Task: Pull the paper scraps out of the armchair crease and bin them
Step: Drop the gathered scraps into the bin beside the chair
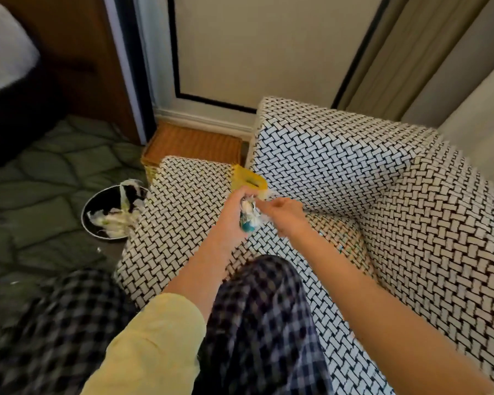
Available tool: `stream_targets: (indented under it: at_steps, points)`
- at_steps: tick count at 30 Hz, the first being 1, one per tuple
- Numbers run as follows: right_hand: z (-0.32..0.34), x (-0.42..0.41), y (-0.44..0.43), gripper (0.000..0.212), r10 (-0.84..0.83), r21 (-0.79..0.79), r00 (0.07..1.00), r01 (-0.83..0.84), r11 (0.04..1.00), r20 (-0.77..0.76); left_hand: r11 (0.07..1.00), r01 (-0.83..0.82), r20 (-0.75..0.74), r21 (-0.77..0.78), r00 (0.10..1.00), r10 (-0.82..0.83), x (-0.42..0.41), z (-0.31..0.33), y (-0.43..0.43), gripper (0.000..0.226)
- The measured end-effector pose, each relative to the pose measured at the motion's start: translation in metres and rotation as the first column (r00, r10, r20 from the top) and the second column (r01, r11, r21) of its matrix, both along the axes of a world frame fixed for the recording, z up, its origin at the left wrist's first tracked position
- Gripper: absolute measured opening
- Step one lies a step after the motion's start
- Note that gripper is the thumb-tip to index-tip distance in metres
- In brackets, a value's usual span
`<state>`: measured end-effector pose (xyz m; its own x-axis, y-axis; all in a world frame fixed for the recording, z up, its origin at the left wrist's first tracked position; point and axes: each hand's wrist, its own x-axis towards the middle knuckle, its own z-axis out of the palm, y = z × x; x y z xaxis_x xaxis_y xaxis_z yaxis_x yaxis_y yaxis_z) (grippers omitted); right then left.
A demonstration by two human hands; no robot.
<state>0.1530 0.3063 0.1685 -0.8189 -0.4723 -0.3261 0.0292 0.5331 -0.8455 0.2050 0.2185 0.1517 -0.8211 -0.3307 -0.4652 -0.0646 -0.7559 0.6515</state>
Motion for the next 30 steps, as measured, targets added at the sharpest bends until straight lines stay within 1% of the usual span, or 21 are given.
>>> stream_targets:
  at_steps: [2,5,9,11,15,17,19,23,24,27,30]
  points:
    - [-0.005,0.005,-0.030,0.029,0.037,-0.016,0.999,-0.037,0.999,-0.001,0.999,-0.029,-0.010,-0.019,1.000,0.028,0.006,-0.006,-0.028,0.026]
    - [-0.021,0.012,-0.079,0.033,0.092,-0.018,0.994,-0.093,0.995,-0.061,0.992,-0.121,0.034,-0.026,0.992,0.121,0.014,-0.019,-0.076,0.020]
    - [-0.037,0.024,-0.147,0.024,0.162,0.021,0.972,-0.161,0.987,-0.170,0.978,-0.206,0.095,-0.036,0.973,0.208,0.025,-0.039,-0.139,0.022]
    - [-0.045,0.029,-0.173,0.022,0.195,0.026,0.964,-0.194,0.981,-0.179,0.978,-0.205,0.149,-0.035,0.967,0.208,0.031,-0.048,-0.160,0.018]
    - [-0.075,0.042,-0.232,0.019,0.255,-0.046,0.966,-0.257,0.965,-0.042,0.961,-0.270,0.244,-0.049,0.930,0.274,0.042,-0.084,-0.215,0.011]
    - [-0.088,0.048,-0.254,0.018,0.304,-0.045,0.953,-0.304,0.952,-0.006,0.946,-0.320,0.264,-0.046,0.910,0.321,0.049,-0.096,-0.236,0.007]
    - [-0.104,0.052,-0.277,0.020,0.350,-0.066,0.934,-0.346,0.936,0.069,0.925,-0.379,0.303,-0.043,0.877,0.373,0.055,-0.113,-0.259,0.008]
    - [-0.133,0.053,-0.315,0.022,0.413,-0.063,0.881,-0.410,0.910,0.229,0.899,-0.435,0.406,-0.045,0.815,0.415,0.064,-0.142,-0.299,0.034]
    - [-0.139,0.053,-0.322,0.026,0.436,-0.047,0.865,-0.439,0.897,0.248,0.888,-0.456,0.431,-0.052,0.792,0.432,0.065,-0.148,-0.307,0.038]
    - [-0.159,0.053,-0.345,0.037,0.501,-0.006,0.829,-0.516,0.857,0.247,0.840,-0.538,0.474,-0.067,0.724,0.502,0.063,-0.170,-0.330,0.043]
    - [-0.180,0.049,-0.368,0.038,0.535,0.029,0.820,-0.551,0.834,0.203,0.803,-0.593,0.476,-0.059,0.690,0.545,0.059,-0.190,-0.347,0.053]
